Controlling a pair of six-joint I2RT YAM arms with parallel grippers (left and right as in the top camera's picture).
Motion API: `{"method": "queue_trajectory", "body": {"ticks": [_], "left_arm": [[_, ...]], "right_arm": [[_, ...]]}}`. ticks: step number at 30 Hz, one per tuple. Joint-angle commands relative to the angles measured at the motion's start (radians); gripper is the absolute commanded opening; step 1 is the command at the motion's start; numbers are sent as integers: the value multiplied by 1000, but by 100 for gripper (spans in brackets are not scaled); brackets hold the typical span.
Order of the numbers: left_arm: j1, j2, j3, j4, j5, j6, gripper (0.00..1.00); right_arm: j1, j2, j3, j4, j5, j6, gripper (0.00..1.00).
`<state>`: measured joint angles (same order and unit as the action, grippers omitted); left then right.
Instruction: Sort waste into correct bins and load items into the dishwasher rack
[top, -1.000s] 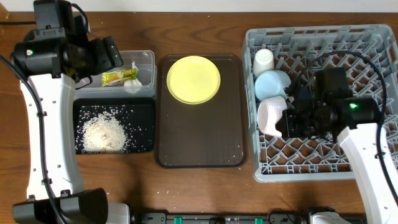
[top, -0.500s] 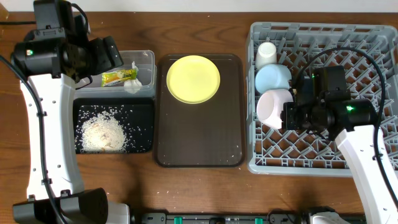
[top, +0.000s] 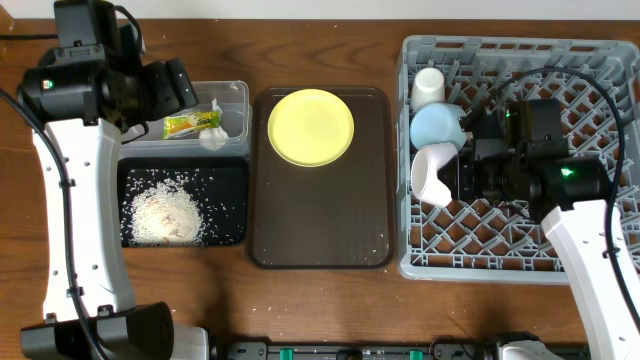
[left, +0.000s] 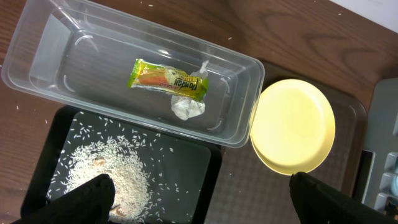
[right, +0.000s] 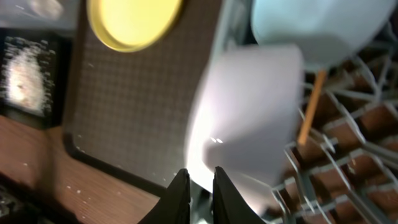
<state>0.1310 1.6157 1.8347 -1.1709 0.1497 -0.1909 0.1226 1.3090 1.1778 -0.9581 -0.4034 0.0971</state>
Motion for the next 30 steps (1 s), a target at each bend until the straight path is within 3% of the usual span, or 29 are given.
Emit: {"method": "queue_trajectory", "body": {"ticks": [1,5,12,16,22,30], "left_arm": [[4,-2,13,-3,-12,-13,93],[4,-2,13,-3,-12,-13,93],[4,-2,13,-3,-12,-13,93],[4,-2,13,-3,-12,-13,93],[4,-2,13,-3,-12,-13,93],[4,-2,13,-3,-13,-13,93]], "right_arm": [[15,2,24,12,-10,-24,12],[18,7,22,8,85,-24,12],[64,10,15,-61,37,-24,7],[104,20,-5,-23,155,-23,10],[116,65,-6,19,175,11,11],[156,101,-8,-46,178,64,5]]}}
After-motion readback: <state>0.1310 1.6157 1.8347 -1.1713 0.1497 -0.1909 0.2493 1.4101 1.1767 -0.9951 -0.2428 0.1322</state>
